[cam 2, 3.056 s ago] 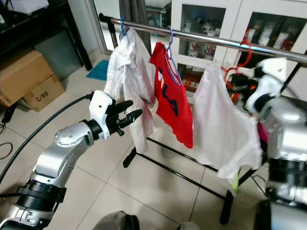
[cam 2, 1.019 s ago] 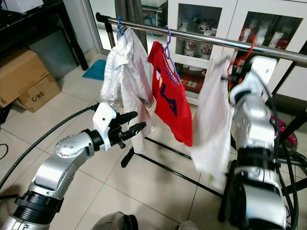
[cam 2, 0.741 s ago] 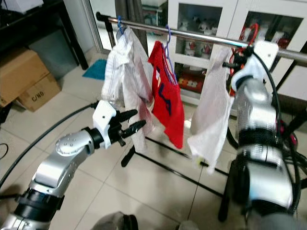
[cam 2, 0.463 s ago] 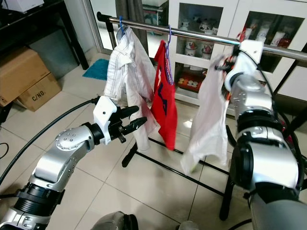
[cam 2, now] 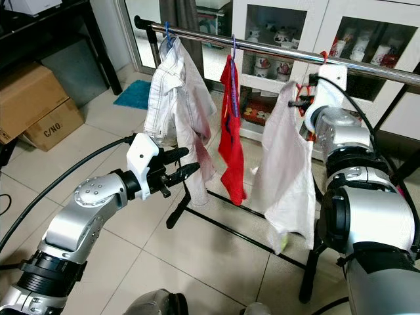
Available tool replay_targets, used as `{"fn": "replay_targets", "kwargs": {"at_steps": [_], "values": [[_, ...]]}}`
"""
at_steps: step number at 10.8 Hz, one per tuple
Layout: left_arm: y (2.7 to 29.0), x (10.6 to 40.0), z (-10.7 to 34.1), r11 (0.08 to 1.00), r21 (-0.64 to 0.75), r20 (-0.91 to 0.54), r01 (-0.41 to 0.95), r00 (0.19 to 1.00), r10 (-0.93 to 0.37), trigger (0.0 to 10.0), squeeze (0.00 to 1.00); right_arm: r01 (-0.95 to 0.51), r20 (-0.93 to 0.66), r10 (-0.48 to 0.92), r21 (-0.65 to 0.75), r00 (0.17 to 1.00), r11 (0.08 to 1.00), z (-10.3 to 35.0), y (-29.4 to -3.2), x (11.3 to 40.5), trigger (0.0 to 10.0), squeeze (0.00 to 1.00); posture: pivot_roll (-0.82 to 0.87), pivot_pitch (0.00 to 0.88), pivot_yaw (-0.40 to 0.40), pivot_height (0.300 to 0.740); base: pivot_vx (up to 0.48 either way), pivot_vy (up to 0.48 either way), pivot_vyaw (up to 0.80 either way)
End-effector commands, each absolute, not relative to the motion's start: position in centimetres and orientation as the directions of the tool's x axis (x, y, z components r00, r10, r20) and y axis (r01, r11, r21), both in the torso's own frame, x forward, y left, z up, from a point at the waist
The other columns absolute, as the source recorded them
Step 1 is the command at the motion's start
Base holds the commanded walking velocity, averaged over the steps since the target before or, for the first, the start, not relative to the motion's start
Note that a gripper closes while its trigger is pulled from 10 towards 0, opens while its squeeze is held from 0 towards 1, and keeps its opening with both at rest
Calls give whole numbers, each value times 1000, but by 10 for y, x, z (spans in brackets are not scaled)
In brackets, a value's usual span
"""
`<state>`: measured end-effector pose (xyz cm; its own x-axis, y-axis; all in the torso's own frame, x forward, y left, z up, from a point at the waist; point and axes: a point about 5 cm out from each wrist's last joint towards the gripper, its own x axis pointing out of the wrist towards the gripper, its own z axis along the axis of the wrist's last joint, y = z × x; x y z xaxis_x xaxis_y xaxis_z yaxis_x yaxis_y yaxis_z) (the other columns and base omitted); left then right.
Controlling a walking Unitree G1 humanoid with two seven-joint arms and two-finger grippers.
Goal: Hang hanger
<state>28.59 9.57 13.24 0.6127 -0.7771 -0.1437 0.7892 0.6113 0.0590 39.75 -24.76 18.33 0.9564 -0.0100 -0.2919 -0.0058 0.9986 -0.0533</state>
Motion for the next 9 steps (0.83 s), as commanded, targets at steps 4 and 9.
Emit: {"fn": "replay_targets", "kwargs": {"at_steps": [4, 9], "values": [[95, 288, 138, 580, 78, -153, 811, 584, -797, 10000, 0, -166, -393, 101, -135, 914, 977, 196, -262, 393, 10000, 1000, -91, 0, 93, 740, 0, 0, 0], [96, 287, 140, 538, 79, -173, 839, 543, -822, 10000, 0, -3, -388, -34, -95, 921, 995, 199, -270, 394, 10000, 1000, -66, 0, 62, 740, 0, 0, 0]]}}
